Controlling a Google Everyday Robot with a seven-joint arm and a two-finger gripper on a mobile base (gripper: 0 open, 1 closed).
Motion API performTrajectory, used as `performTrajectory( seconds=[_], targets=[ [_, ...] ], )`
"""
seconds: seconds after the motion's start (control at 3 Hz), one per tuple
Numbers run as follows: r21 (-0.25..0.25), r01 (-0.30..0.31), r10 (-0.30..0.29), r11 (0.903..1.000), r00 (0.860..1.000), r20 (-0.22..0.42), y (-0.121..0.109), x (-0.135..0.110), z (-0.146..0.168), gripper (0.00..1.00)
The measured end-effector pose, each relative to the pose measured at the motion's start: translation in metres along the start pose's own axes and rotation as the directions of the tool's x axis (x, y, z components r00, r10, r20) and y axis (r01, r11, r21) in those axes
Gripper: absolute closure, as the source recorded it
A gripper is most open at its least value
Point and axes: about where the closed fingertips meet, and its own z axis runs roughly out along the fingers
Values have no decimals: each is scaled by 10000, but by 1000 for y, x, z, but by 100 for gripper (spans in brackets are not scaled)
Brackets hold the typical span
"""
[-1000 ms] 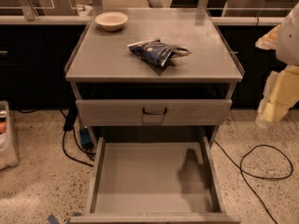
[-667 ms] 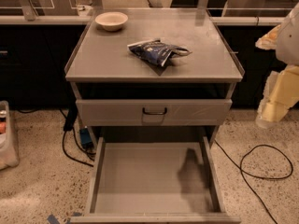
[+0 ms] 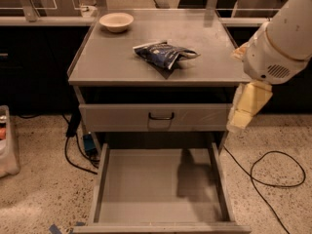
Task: Place blue chip bag into middle drawer
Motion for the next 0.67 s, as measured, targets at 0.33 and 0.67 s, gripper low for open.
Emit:
performTrajectory(
  seconds=[0.33,0.67],
  targets=[
    [367,512,-520,9980,9984,236,-26,-32,36,0],
    [1136,1433,-1495,9831,9876,481,-81,-90,80,0]
  ],
)
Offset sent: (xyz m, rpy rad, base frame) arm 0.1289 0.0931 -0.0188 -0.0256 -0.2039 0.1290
